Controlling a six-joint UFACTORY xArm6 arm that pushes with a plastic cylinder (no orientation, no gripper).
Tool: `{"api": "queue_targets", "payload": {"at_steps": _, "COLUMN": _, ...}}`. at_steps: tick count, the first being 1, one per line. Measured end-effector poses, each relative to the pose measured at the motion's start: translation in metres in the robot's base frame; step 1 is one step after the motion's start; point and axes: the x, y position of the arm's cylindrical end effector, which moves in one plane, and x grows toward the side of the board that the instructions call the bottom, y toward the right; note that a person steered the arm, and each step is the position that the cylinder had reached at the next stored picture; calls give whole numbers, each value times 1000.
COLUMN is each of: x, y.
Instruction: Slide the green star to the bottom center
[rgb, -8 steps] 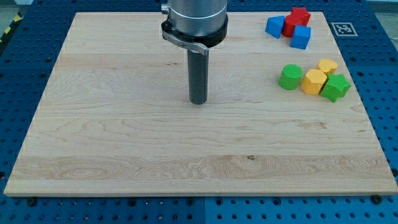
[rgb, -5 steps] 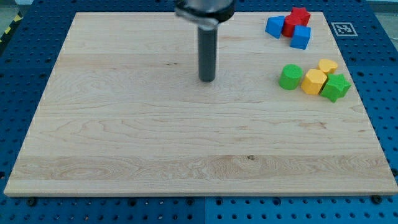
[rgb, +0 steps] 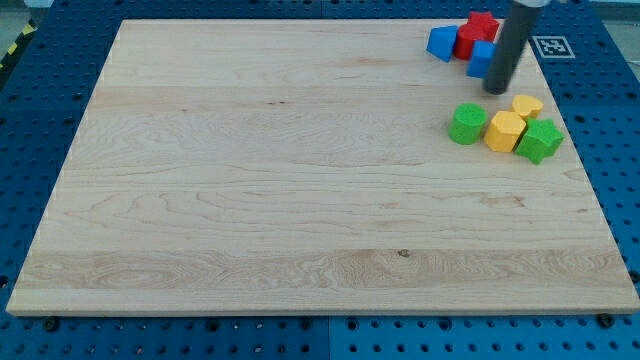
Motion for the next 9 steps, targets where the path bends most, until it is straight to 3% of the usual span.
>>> {"api": "queue_targets", "payload": {"at_steps": 1, "x": 23, "y": 51}}
{"api": "queue_targets", "payload": {"at_steps": 2, "x": 60, "y": 60}}
{"api": "queue_targets", "payload": {"at_steps": 7, "x": 125, "y": -24}}
{"api": "queue_targets", "payload": {"at_steps": 9, "x": 179, "y": -54}}
